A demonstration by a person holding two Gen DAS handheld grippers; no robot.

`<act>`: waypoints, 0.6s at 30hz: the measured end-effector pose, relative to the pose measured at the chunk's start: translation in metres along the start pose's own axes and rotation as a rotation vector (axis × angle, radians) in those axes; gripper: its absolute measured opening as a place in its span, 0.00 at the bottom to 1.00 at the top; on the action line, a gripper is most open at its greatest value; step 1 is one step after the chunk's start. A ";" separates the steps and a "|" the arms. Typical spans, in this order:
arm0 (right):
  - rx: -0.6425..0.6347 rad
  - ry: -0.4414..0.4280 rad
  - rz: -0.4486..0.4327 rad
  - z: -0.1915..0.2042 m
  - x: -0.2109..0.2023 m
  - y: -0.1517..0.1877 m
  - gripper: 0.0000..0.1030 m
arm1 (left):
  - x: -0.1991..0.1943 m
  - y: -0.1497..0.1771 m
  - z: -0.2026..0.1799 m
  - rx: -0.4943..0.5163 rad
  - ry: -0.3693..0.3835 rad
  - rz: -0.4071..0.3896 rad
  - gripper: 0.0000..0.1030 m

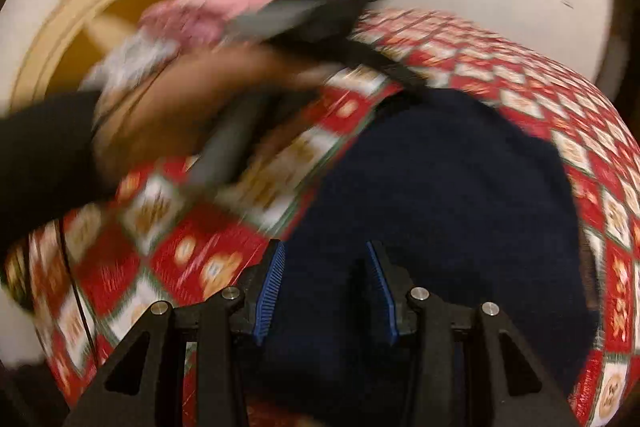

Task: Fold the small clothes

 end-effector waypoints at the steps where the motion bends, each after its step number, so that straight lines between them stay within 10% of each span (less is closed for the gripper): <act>1: 0.000 0.020 0.016 -0.001 0.007 0.006 0.42 | 0.008 0.000 -0.002 0.004 0.001 0.008 0.51; 2: -0.002 0.033 0.039 -0.001 0.013 0.014 0.40 | 0.022 0.001 -0.008 -0.007 0.058 0.040 0.22; 4: -0.015 0.034 0.021 0.001 0.011 0.025 0.39 | 0.031 -0.002 -0.018 -0.013 0.091 0.067 0.00; 7: -0.064 0.076 0.047 0.005 0.005 0.032 0.38 | 0.044 -0.008 -0.025 0.050 -0.039 0.065 0.00; 15: -0.155 0.113 0.168 0.014 -0.005 0.040 0.37 | 0.011 0.003 0.017 -0.029 -0.040 0.046 0.14; 18: -0.099 0.032 0.137 0.012 -0.024 0.023 0.37 | -0.019 0.019 0.034 -0.034 -0.062 0.002 0.40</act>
Point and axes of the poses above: each gripper's, at about its wrist camera, not at the fingertips, and x roughly the way its jaws point, z to its left, y to its underside, the point moved 7 cm from there along x, roughly the way its jaws point, and after that the axes turned 14 degrees about x, right-handed, at the moved point
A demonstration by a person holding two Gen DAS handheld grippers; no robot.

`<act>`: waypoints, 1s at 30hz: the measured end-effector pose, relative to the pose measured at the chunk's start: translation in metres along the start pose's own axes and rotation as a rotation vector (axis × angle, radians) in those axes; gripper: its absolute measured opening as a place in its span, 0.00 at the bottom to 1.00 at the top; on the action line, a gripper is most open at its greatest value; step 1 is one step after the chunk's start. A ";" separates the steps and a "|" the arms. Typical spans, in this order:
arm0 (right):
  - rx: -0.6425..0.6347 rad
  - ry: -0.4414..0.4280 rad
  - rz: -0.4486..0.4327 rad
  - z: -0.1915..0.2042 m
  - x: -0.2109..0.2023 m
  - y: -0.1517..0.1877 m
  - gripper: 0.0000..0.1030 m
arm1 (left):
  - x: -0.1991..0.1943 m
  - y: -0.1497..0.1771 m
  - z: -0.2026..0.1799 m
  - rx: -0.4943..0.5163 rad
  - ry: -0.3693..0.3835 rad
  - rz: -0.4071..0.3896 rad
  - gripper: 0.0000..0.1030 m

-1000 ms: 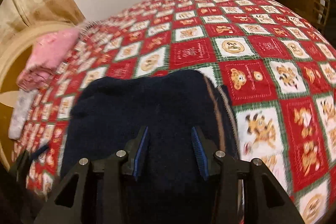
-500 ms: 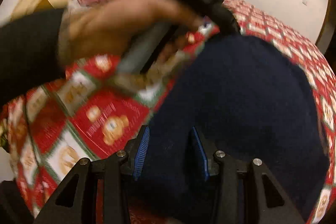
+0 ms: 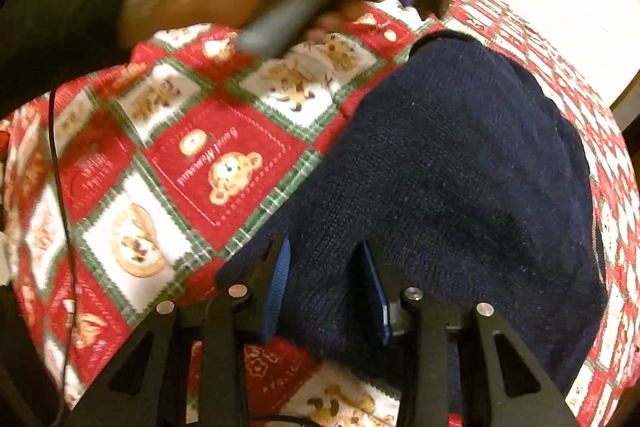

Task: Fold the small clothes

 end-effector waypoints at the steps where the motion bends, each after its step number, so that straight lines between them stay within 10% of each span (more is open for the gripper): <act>1: 0.025 -0.031 -0.031 -0.004 -0.007 -0.007 0.37 | -0.011 0.009 0.006 -0.017 0.006 -0.021 0.53; 5: 0.231 -0.052 -0.245 -0.040 -0.044 -0.069 0.38 | -0.033 0.038 0.019 -0.097 0.022 -0.029 0.60; 8: 0.328 0.021 -0.250 -0.071 -0.033 -0.117 0.38 | -0.047 0.067 0.003 -0.153 0.074 -0.004 0.60; 15: 0.194 0.155 -0.075 -0.078 0.040 -0.202 0.38 | -0.088 0.124 -0.081 -0.190 0.261 -0.037 0.60; 23: -0.031 0.270 0.342 -0.072 0.132 -0.207 0.40 | -0.084 0.133 -0.101 -0.072 0.243 -0.043 0.61; 26: -0.045 0.314 0.341 -0.073 0.136 -0.211 0.13 | -0.075 0.138 -0.095 -0.127 0.309 -0.031 0.62; 30: -0.075 0.406 0.257 -0.075 0.135 -0.220 0.09 | -0.075 0.136 -0.098 -0.093 0.284 -0.046 0.62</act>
Point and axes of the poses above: each gripper's, at about its wrist camera, not at the fingertips, and x roughly the way its jaws point, z to its left, y to its underside, the point moved 7 cm from there along x, roughly the way its jaws point, and after that the axes turned 14 degrees about x, right-handed, at the moved point
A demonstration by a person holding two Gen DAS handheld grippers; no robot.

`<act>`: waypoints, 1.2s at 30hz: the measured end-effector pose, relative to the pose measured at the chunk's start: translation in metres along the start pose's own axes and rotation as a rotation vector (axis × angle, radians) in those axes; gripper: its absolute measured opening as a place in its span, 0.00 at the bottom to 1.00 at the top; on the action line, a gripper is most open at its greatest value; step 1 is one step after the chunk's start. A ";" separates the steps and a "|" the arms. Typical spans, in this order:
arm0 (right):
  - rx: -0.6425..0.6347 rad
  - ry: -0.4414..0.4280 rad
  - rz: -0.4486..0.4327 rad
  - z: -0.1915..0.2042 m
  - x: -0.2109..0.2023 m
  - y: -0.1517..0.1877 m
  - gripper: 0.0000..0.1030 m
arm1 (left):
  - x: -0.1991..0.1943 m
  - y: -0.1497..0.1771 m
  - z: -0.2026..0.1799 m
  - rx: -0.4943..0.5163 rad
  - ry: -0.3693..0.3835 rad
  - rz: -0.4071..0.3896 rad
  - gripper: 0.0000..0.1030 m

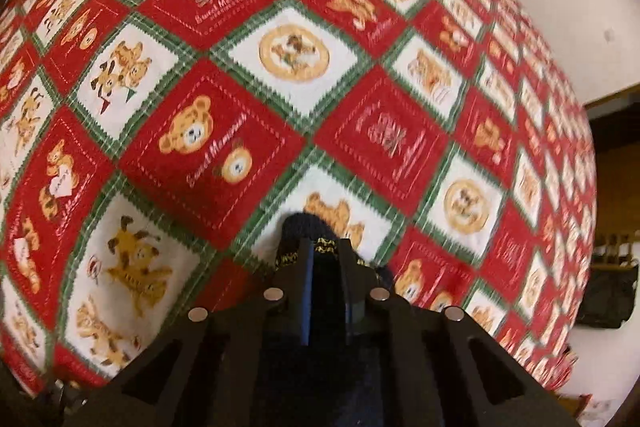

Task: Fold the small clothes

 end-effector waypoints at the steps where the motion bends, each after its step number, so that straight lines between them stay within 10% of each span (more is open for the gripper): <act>1: 0.022 0.018 -0.017 -0.004 0.002 -0.002 0.08 | -0.001 0.002 -0.003 0.006 -0.005 -0.003 0.62; 9: 0.212 -0.062 -0.062 -0.037 0.009 -0.003 0.10 | -0.004 0.007 -0.010 0.040 -0.034 -0.010 0.62; 14: 0.317 -0.202 -0.148 -0.054 -0.036 0.020 0.56 | -0.007 0.010 0.008 -0.060 0.024 -0.024 0.71; 21: 0.439 -0.396 -0.283 -0.099 -0.097 0.156 0.56 | -0.043 0.003 0.050 -0.256 -0.047 -0.120 0.72; 26: 0.505 -0.401 -0.165 -0.099 -0.057 0.249 0.56 | -0.033 -0.017 0.027 -0.128 -0.094 -0.067 0.78; 30: 0.516 -0.378 -0.197 -0.102 -0.036 0.270 0.56 | -0.002 -0.007 -0.002 0.027 -0.160 0.075 0.81; 36: 0.659 -0.502 -0.354 -0.144 -0.079 0.259 0.56 | -0.030 -0.023 0.004 0.037 -0.199 0.000 0.84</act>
Point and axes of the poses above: each gripper's, at about its wrist camera, not at the fingertips, and x roughly the way its jaws point, z to its left, y to its underside, the point moved 7 cm from there along x, roughly the way its jaws point, and after that the axes turned 14 degrees about x, right-handed, at the moved point
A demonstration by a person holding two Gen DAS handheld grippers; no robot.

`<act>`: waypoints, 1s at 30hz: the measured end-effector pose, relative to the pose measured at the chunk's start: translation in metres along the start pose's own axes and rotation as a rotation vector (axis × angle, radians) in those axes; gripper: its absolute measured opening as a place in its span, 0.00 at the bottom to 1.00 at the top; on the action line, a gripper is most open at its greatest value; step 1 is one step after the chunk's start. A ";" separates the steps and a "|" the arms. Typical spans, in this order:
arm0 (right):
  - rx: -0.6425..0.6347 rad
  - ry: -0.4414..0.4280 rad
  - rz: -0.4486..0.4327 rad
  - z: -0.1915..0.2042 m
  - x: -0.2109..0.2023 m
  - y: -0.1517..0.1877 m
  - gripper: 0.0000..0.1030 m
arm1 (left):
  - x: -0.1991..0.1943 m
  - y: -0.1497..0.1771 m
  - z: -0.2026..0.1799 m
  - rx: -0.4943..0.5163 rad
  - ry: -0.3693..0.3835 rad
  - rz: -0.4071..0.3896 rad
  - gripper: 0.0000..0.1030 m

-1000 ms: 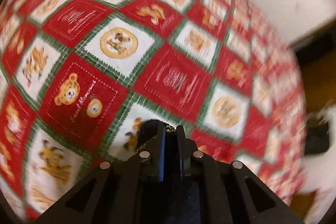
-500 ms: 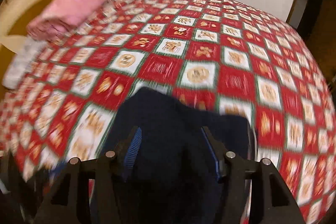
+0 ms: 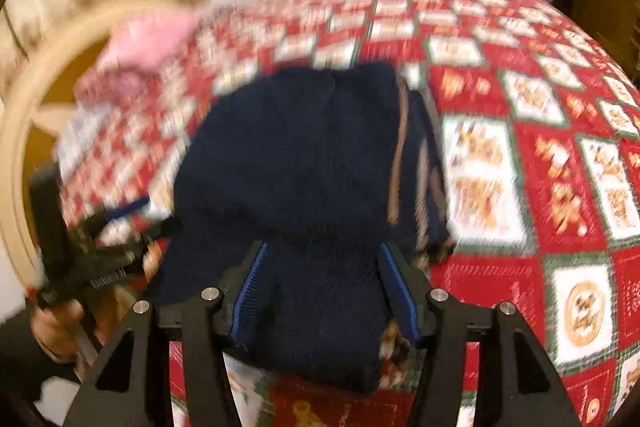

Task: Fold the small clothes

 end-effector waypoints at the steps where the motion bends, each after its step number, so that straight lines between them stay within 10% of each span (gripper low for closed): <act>1: 0.026 -0.007 -0.019 -0.005 -0.003 -0.008 0.58 | -0.001 -0.004 0.004 0.002 -0.016 -0.006 0.88; 18: 0.292 -0.027 0.070 -0.078 0.074 -0.033 0.68 | 0.035 -0.043 -0.010 0.110 0.042 -0.006 0.96; 30: 0.329 -0.132 0.072 -0.079 0.094 -0.033 0.67 | 0.081 -0.035 -0.018 -0.104 0.398 0.078 1.00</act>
Point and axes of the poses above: each gripper's, at about its wrist camera, not at the fingertips, and x roughly the way its jaws point, z to its left, y to its underside, the point moved 7 cm from there along x, roughly the way its jaws point, and after that the axes turned 14 degrees about x, right-handed, at the moved point
